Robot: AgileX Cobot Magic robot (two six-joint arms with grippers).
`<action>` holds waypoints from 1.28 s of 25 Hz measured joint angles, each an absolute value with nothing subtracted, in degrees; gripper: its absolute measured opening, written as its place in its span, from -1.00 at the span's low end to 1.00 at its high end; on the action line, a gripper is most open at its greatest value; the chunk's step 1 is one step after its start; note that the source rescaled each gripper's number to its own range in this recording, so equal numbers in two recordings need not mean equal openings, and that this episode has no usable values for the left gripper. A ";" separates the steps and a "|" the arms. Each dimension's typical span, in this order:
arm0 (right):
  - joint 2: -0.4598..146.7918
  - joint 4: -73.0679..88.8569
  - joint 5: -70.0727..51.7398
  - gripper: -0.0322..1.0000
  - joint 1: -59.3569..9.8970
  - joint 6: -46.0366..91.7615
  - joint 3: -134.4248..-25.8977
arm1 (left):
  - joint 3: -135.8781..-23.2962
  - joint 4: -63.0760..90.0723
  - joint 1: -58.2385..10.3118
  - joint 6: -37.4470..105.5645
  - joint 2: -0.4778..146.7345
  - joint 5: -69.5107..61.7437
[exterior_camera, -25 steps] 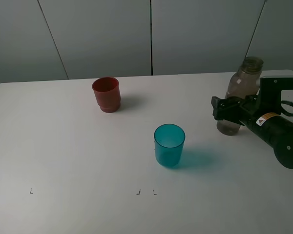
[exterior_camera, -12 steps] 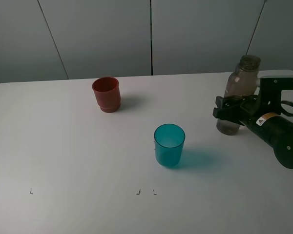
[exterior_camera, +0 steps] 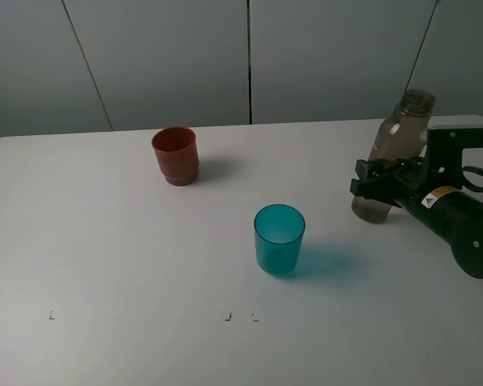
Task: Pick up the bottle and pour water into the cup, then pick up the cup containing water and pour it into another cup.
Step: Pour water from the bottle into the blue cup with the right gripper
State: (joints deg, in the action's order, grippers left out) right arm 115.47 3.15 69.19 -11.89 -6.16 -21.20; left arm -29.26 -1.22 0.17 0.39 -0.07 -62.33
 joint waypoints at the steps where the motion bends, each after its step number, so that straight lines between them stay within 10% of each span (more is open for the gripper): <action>1: 115.47 3.15 69.19 -0.94 -11.89 -6.16 -21.20 | -29.26 -1.22 0.17 0.39 -0.07 -62.33; 32: 107.92 -10.80 66.88 -0.94 -11.89 32.78 -21.20 | -29.26 -1.22 0.17 0.39 -0.07 -62.33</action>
State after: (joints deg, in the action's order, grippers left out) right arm 107.92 -10.80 66.88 -11.89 32.78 -21.20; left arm -29.26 -1.22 0.17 0.39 -0.07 -62.33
